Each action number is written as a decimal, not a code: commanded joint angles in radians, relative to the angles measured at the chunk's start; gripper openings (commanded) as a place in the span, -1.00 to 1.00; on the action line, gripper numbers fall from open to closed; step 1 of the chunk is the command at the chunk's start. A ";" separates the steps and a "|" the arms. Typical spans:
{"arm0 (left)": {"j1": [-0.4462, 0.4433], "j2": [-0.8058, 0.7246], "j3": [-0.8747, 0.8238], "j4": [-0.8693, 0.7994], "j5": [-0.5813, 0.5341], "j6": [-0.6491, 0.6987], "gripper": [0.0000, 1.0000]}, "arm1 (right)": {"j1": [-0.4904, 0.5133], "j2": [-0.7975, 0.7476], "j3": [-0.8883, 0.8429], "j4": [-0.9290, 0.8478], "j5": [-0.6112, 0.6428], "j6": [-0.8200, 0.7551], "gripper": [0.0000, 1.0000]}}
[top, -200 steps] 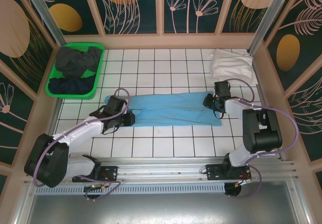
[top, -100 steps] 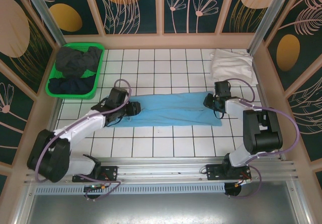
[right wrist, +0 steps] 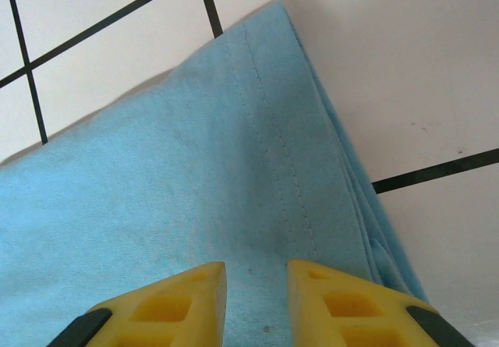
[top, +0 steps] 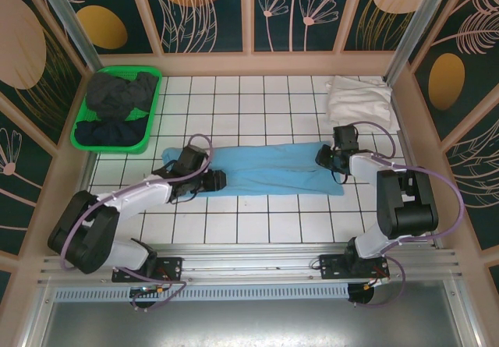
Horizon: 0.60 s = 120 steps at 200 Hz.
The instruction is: Fold and stack the t-shirts
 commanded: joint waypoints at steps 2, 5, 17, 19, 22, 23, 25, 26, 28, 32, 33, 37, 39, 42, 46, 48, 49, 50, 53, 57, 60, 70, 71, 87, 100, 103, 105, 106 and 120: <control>-0.001 -0.068 -0.070 -0.008 0.026 -0.059 0.03 | -0.007 -0.003 0.020 0.001 -0.004 -0.020 -0.46; -0.001 -0.077 -0.072 -0.010 0.022 -0.061 0.04 | -0.007 -0.003 0.020 0.000 -0.007 -0.020 -0.46; -0.001 -0.120 -0.067 -0.021 0.001 -0.071 0.07 | -0.005 -0.007 0.024 0.001 -0.015 -0.015 -0.46; -0.001 -0.129 -0.063 -0.024 -0.004 -0.076 0.08 | -0.004 -0.007 0.025 0.000 -0.017 -0.015 -0.46; -0.001 -0.139 -0.059 -0.028 -0.013 -0.078 0.09 | -0.002 -0.008 0.026 0.000 -0.019 -0.015 -0.46; -0.001 -0.142 -0.056 -0.029 -0.017 -0.079 0.10 | -0.002 -0.009 0.027 -0.001 -0.020 -0.014 -0.46; -0.001 -0.149 -0.052 -0.033 -0.023 -0.080 0.12 | -0.001 -0.008 0.027 -0.002 -0.021 -0.013 -0.46; -0.001 -0.152 -0.051 -0.033 -0.027 -0.080 0.12 | 0.000 -0.009 0.027 -0.003 -0.021 -0.014 -0.46; -0.001 -0.159 -0.045 -0.038 -0.035 -0.081 0.15 | 0.002 -0.009 0.029 -0.004 -0.021 -0.014 -0.46; 0.000 -0.171 -0.034 -0.044 -0.051 -0.083 0.21 | 0.007 -0.011 0.032 -0.006 -0.020 -0.011 -0.46; -0.001 -0.174 -0.031 -0.047 -0.055 -0.083 0.22 | 0.008 -0.012 0.032 -0.007 -0.019 -0.010 -0.46; 0.000 -0.181 -0.019 -0.056 -0.074 -0.084 0.26 | 0.014 -0.015 0.035 -0.007 -0.017 -0.007 -0.46; 0.001 -0.185 -0.013 -0.060 -0.084 -0.083 0.26 | 0.017 -0.016 0.036 -0.007 -0.016 -0.006 -0.46; 0.001 -0.189 -0.003 -0.068 -0.103 -0.082 0.27 | 0.022 -0.017 0.038 -0.007 -0.016 -0.004 -0.46; 0.002 -0.192 0.011 -0.078 -0.130 -0.079 0.28 | 0.031 -0.020 0.041 -0.008 -0.016 -0.002 -0.46; 0.001 -0.192 0.017 -0.080 -0.141 -0.077 0.29 | 0.034 -0.022 0.043 -0.010 -0.016 -0.001 -0.46; 0.000 -0.192 0.022 -0.081 -0.149 -0.076 0.29 | 0.037 -0.023 0.044 -0.010 -0.015 -0.001 -0.46; 0.000 -0.192 0.025 -0.083 -0.156 -0.075 0.29 | 0.040 -0.024 0.045 -0.010 -0.013 0.000 -0.46; 0.002 -0.190 0.037 -0.088 -0.174 -0.072 0.30 | 0.046 -0.026 0.047 -0.009 -0.010 0.002 -0.46; 0.003 -0.186 0.049 -0.094 -0.193 -0.068 0.31 | 0.057 -0.028 0.049 -0.007 -0.003 0.005 -0.46; 0.005 -0.180 0.059 -0.098 -0.207 -0.062 0.32 | 0.065 -0.029 0.050 -0.004 0.001 0.008 -0.46; 0.012 -0.148 0.086 -0.105 -0.254 -0.046 0.34 | 0.085 -0.028 0.056 0.008 0.000 0.015 -0.46; 0.013 -0.143 0.088 -0.105 -0.259 -0.045 0.34 | 0.086 -0.026 0.056 0.009 -0.001 0.016 -0.46; 0.040 -0.059 0.119 -0.103 -0.290 -0.026 0.28 | 0.102 0.001 0.062 0.038 -0.033 0.018 -0.46; 0.065 0.006 0.126 -0.096 -0.305 -0.023 0.07 | 0.103 0.029 0.071 0.038 -0.034 0.022 -0.47; 0.071 0.019 0.125 -0.094 -0.310 -0.023 0.03 | 0.103 0.033 0.073 0.041 -0.033 0.021 -0.47; 0.074 0.028 0.125 -0.094 -0.312 -0.024 0.01 | 0.103 0.038 0.074 0.040 -0.031 0.020 -0.47; 0.076 0.031 0.124 -0.094 -0.312 -0.024 0.00 | 0.103 0.038 0.074 0.040 -0.031 0.020 -0.47; 0.092 0.069 0.109 -0.100 -0.330 -0.027 -0.06 | 0.101 0.057 0.076 0.038 -0.016 0.016 -0.47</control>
